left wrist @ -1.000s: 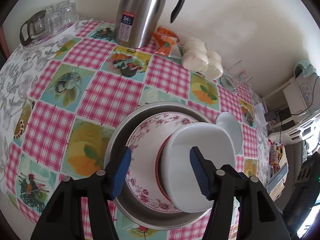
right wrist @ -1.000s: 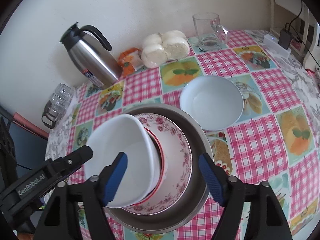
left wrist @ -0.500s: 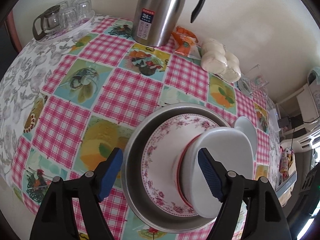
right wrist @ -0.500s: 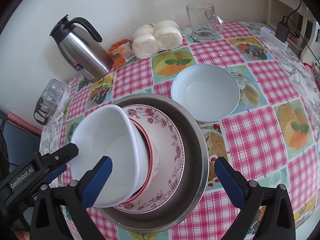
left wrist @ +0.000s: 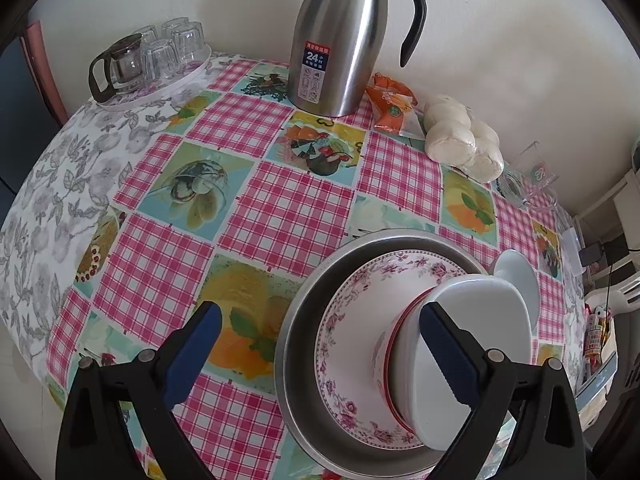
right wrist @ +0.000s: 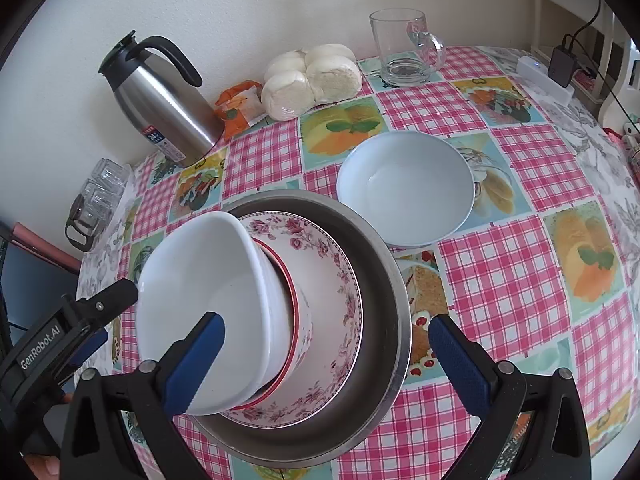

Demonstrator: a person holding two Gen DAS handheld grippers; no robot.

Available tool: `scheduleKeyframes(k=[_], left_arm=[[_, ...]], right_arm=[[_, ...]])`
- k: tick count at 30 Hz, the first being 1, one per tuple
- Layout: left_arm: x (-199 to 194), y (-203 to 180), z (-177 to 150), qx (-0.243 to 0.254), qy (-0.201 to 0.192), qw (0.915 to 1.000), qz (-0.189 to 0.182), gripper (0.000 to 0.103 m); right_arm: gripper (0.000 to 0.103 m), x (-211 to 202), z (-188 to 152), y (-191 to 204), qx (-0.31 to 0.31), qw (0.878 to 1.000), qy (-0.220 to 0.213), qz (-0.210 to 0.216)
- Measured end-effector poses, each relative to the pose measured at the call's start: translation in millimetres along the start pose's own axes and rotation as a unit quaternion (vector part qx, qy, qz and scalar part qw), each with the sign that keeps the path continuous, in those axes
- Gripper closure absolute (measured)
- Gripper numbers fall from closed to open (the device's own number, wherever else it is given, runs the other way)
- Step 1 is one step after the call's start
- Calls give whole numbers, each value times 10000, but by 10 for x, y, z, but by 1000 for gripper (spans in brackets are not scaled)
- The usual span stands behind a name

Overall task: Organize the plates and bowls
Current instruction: 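Move the right tool to the pale blue bowl's rim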

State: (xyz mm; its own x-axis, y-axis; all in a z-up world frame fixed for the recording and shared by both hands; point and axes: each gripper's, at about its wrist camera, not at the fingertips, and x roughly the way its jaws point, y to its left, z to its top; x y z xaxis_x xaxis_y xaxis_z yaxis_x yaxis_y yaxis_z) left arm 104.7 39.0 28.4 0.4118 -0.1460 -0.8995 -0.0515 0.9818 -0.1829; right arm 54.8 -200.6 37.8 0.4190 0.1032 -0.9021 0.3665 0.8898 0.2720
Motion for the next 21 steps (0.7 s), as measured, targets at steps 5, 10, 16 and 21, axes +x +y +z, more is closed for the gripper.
scheduleKeyframes(k=[5,10,16,21], left_arm=[[-55,0,4,5,-61,10000,25,4],[-162,-19,11,77,-185,9998,55,4],[-274,-86,-3,263,-233,9994,3,4],[-351,-158,-17,353,-324,9988,-54,4]], right_arm=[[0,-7,-2,-4,-4,10000,-6,2],[0,-140,14,13,-96,9998,-170,39],[0,-297,25,37,-118,9992,-374,-2],[0,-362,41,10,-111,9988,-470,-56]])
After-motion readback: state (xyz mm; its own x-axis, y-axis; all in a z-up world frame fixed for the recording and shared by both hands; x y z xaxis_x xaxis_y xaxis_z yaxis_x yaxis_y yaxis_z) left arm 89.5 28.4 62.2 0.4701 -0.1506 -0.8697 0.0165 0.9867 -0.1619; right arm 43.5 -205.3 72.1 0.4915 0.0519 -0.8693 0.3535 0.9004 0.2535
